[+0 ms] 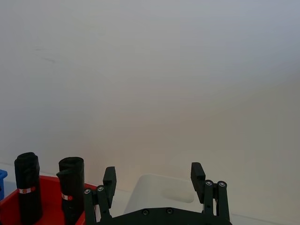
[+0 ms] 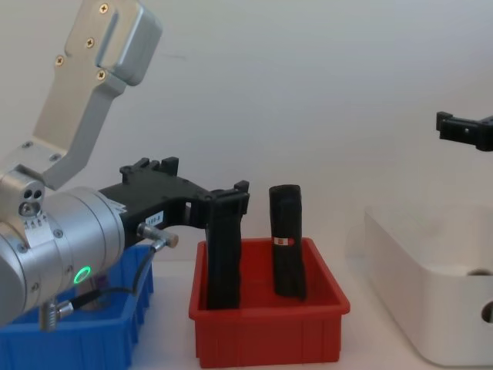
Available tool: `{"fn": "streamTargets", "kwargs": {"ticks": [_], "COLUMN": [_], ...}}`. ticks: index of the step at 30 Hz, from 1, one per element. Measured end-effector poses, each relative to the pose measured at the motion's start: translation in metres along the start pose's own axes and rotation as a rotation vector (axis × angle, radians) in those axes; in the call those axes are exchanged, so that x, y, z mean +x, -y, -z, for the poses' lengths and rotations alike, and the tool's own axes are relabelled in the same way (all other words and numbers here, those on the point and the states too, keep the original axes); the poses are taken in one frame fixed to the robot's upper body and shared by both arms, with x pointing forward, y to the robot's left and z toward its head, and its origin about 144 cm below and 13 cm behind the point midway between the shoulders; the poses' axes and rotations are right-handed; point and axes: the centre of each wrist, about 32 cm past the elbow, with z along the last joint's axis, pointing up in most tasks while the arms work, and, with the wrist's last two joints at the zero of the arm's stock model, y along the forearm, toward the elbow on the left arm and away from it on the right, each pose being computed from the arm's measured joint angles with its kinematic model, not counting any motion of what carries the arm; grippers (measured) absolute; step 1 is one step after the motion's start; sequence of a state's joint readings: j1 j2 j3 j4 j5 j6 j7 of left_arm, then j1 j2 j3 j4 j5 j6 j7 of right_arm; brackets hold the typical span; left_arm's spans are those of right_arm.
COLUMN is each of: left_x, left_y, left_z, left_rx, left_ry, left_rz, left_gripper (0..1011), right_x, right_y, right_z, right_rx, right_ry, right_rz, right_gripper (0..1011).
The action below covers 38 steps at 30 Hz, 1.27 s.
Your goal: Pick the cotton swabs from the blue box and place them into the white box.
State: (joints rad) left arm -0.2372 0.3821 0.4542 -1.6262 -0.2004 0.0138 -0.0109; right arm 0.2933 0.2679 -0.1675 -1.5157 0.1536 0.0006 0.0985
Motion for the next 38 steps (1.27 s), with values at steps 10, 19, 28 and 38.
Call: {"fn": "streamTargets", "kwargs": {"ticks": [10, 19, 28, 38], "left_x": [0.0, 0.0, 0.0, 0.0], "left_y": [0.0, 0.0, 0.0, 0.0], "left_z": [0.0, 0.0, 0.0, 0.0], "left_rx": [0.0, 0.0, 0.0, 0.0], "left_ry": [0.0, 0.0, 0.0, 0.0], "left_rz": [0.0, 0.0, 0.0, 0.0], "left_gripper": [1004, 1004, 1004, 1004], "right_x": [0.0012, 0.0016, 0.002, 0.002], "right_y": [0.0014, 0.0019, 0.0023, 0.0024], "right_z": [0.0006, 0.0008, 0.0008, 0.001], "right_rx": [0.0, 0.0, 0.0, 0.0], "right_ry": [-0.004, -0.005, -0.006, -0.007], "right_rz": [-0.001, -0.002, -0.002, -0.002], "right_gripper": [1002, 1002, 1002, 1002]}}
